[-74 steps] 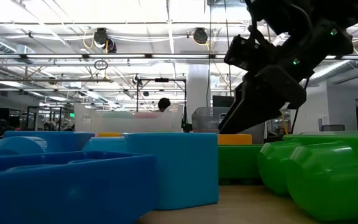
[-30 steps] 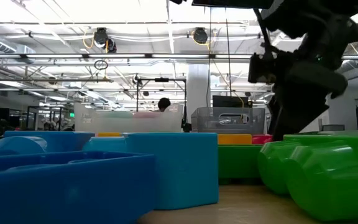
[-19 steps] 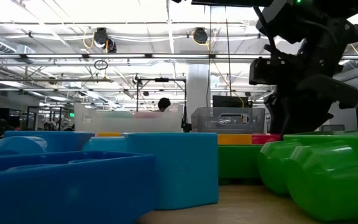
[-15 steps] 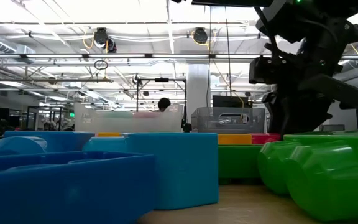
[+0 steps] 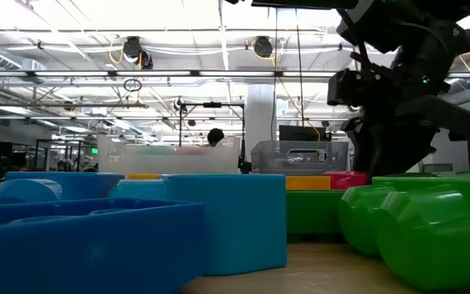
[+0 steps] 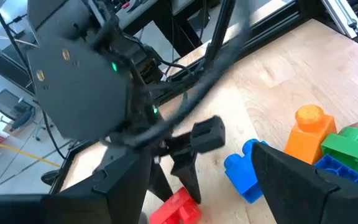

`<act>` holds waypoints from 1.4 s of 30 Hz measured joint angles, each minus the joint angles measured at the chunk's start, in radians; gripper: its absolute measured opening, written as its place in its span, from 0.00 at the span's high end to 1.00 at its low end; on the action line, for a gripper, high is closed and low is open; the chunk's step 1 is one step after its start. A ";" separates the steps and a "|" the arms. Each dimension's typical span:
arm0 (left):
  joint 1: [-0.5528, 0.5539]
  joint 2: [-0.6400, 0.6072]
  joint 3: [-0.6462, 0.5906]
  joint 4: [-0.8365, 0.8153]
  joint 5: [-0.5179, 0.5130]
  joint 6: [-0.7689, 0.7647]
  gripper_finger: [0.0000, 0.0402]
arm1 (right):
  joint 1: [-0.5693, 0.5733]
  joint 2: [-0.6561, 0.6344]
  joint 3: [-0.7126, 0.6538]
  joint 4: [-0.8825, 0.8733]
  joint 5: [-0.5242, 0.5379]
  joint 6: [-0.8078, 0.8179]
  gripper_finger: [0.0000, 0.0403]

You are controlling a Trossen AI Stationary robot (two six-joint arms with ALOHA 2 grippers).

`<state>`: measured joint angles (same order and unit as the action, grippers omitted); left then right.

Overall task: Pick & Place Toys
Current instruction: Put the red game piece into the bottom transparent bin, then put the blue game piece into the bottom transparent bin

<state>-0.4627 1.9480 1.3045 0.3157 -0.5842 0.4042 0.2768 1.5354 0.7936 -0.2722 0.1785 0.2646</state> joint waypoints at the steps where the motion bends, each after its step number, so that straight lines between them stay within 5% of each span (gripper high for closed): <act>1: 0.001 0.000 0.000 0.000 0.000 0.000 0.30 | 0.005 -0.012 0.000 -0.003 -0.001 0.000 0.69; 17: 0.001 -0.009 0.001 0.013 -0.021 -0.021 0.30 | 0.072 -0.116 0.000 0.061 0.002 -0.042 0.99; 28: -0.029 -0.146 0.002 -0.207 -0.078 -0.282 0.30 | 0.119 -0.182 -0.001 0.019 0.001 0.030 0.85; 34: -0.019 -0.148 0.002 -0.275 -0.064 -0.341 0.30 | 0.210 -0.190 -0.011 0.037 -0.049 0.022 0.65; 42: 0.011 -0.148 0.001 -0.284 -0.043 -0.387 0.30 | 0.303 -0.138 -0.155 0.332 0.000 -0.039 0.39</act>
<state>-0.4521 1.7996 1.3055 0.0313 -0.6273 0.0174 0.5800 1.3978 0.6384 0.0603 0.1786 0.2253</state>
